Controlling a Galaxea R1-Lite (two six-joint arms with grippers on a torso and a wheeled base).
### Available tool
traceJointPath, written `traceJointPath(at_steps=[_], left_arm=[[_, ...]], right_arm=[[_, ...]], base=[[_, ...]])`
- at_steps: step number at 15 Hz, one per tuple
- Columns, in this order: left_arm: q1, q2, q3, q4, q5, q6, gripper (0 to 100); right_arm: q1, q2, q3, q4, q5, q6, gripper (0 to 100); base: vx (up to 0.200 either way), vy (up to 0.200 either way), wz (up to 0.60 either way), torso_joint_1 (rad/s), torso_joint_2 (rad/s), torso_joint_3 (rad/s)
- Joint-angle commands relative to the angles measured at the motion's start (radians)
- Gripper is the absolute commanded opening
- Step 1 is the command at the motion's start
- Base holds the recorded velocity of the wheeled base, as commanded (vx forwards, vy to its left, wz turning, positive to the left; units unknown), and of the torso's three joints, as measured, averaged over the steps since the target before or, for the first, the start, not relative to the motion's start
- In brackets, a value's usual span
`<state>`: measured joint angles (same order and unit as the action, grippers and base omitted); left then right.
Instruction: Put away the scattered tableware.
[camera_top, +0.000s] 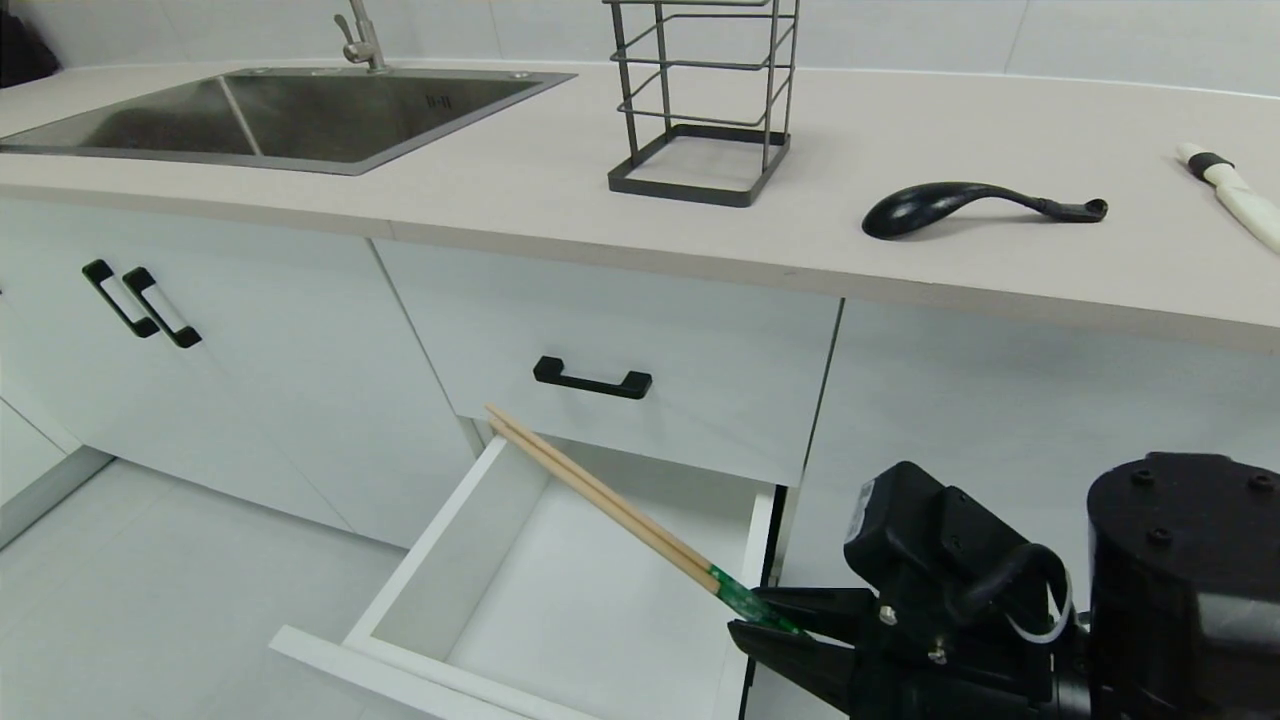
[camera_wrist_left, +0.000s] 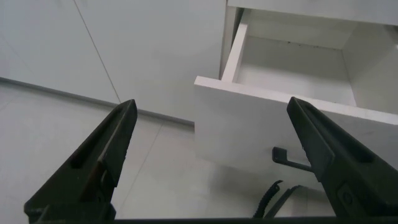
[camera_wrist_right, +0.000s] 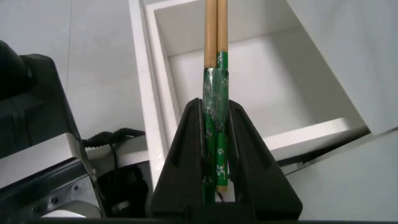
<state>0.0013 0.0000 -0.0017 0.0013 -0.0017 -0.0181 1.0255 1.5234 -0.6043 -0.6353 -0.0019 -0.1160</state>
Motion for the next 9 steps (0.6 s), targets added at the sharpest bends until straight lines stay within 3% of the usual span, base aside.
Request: traceJointPath(at_steps=[1,4,6,9], left_arm=[[0.000,0.000,0.000,-0.001,0.000,0.000,100],[0.000,0.000,0.000,-0.001,0.000,0.000,100],[0.000,0.000,0.000,-0.001,-0.001,0.000,100],[0.000,0.000,0.000,-0.001,0.000,0.000,100]], right_arm=[[-0.002,0.015,-0.006,-0.035,0.034,-0.001,0],[-0.002,0.087,-0.052,-0.027,0.048,-0.001,0],[-0.001,0.150,-0.173,0.037,-0.044,-0.004,0],[0.031,0.241,-0.264,0.074,-0.090,-0.004,0]], base=[[0.000,0.000,0.00,-0.007,0.09,0.032],[0.000,0.000,0.00,0.000,0.00,0.000],[0.000,0.000,0.00,0.002,0.01,0.068],[0.000,0.000,0.00,0.000,0.00,0.000]])
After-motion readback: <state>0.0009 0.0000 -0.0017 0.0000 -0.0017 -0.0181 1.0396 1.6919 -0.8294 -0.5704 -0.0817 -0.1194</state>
